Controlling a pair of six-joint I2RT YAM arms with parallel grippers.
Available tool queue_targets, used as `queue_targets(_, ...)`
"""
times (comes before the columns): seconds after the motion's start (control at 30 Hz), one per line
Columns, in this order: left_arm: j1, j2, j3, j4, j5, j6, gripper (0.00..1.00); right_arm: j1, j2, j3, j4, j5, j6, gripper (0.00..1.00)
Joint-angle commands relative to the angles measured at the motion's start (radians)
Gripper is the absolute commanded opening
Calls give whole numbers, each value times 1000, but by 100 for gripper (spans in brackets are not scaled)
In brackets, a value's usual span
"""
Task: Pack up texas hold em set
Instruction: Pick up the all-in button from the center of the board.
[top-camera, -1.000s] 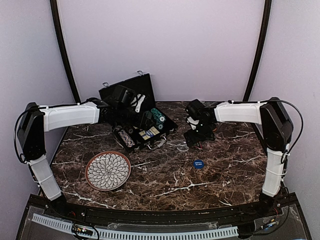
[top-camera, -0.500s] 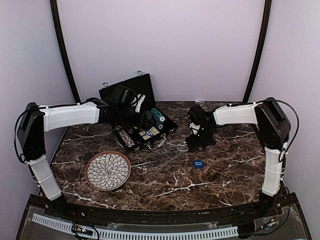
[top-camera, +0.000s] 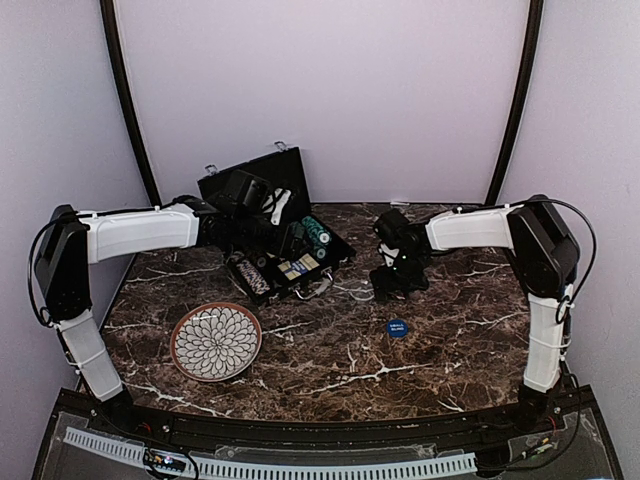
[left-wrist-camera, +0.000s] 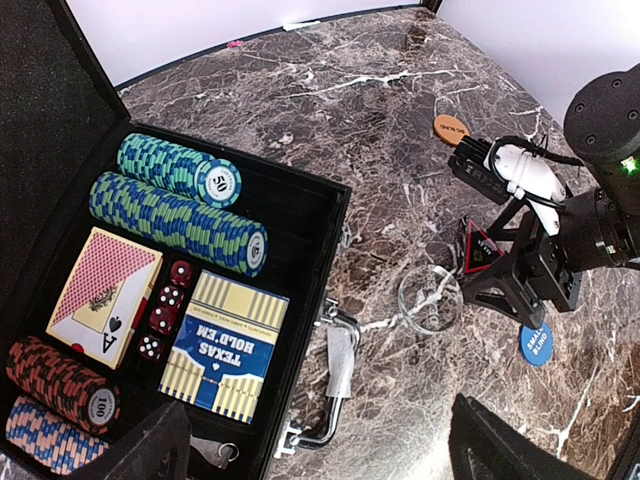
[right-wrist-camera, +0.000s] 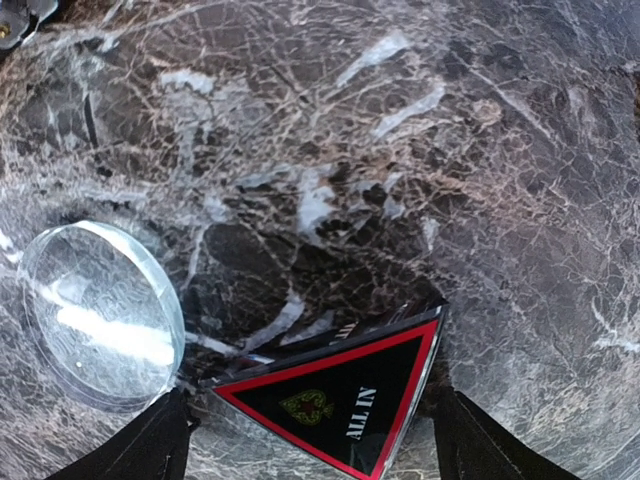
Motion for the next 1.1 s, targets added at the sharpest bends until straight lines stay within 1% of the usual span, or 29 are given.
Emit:
queue_targets(0.0, 4, -11, 3, 2, 11, 1, 92, -3, 12, -15, 55, -2, 80, 84)
queue_targets(0.13, 4, -10, 4, 3, 15, 2, 92, 6, 11, -20, 79, -10, 107, 80)
queue_targets(0.33, 4, -8, 4, 1, 14, 3, 92, 18, 23, -11, 70, 0, 123, 70)
queue_targets(0.4, 4, -8, 3, 1, 13, 3, 92, 18, 23, -11, 63, 12, 127, 69)
queue_targets(0.5, 4, -8, 1, 4, 14, 1, 92, 20, 21, -13, 51, 24, 132, 68)
queue_targets(0.63, 4, -7, -2, 7, 15, 0, 92, 29, 23, -12, 38, 46, 137, 71)
queue_targets(0.7, 5, -5, -2, 8, 14, -1, 92, 32, 26, -11, 35, 47, 137, 70)
queue_targets(0.9, 5, -10, -4, 1, 7, 0, 92, 33, 12, -2, 32, 64, 133, 57)
queue_targets(1.0, 4, -14, -7, 0, 0, -1, 92, 35, -9, 8, 32, 81, 122, 52)
queue_targets(1.07, 4, -20, -9, 0, -6, 0, 92, 38, -29, 14, 33, 96, 112, 51)
